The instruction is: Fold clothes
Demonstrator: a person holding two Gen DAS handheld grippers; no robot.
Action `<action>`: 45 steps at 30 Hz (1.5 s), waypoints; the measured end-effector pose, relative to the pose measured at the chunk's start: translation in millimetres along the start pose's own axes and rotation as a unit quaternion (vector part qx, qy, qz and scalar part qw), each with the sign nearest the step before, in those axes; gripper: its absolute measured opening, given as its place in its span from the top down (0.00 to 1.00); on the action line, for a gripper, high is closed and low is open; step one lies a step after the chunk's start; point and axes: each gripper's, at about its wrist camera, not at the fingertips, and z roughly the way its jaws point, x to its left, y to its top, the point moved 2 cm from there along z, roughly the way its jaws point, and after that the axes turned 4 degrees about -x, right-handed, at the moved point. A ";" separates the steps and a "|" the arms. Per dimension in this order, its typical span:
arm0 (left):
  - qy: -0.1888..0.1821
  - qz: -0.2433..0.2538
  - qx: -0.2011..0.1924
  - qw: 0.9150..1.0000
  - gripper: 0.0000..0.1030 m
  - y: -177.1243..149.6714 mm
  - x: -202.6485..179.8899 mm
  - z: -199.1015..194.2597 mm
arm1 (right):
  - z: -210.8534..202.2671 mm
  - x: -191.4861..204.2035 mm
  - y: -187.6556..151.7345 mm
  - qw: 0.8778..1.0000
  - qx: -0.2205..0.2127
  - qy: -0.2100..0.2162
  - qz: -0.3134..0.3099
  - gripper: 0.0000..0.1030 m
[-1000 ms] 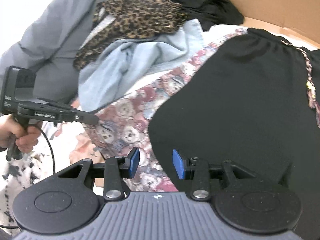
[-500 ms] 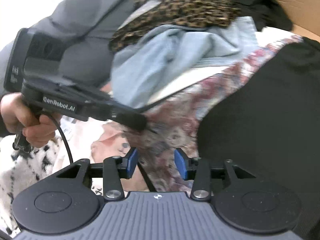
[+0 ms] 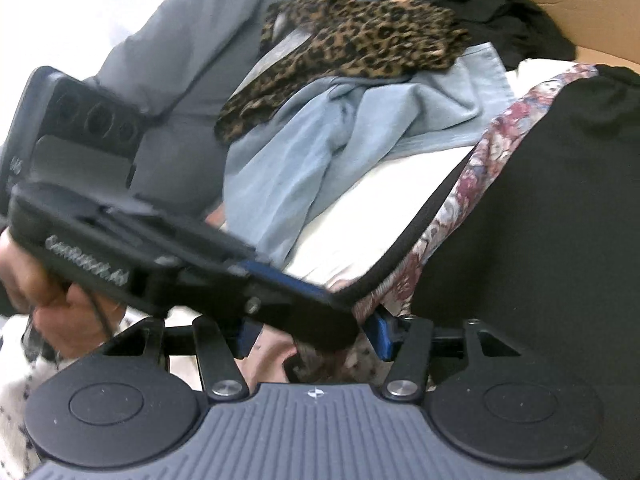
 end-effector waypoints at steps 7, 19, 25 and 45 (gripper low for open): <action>0.003 -0.004 -0.011 1.000 0.76 4.1 -2.7 -6.1 | 2.7 -8.7 -8.0 0.999 0.006 -0.032 0.006 0.96; 0.068 -0.030 -0.002 0.997 0.65 -8.3 22.2 4.1 | -60.7 -60.1 -4.7 0.992 -0.002 -0.098 0.080 0.97; 0.053 -0.022 0.031 0.998 0.65 -17.2 17.5 43.9 | -120.7 -92.6 -6.1 0.978 -0.032 -0.148 0.140 0.97; -0.050 0.044 0.127 0.990 0.65 -12.5 -32.0 145.8 | -278.0 -169.1 -35.5 0.911 -0.069 -0.360 0.186 0.98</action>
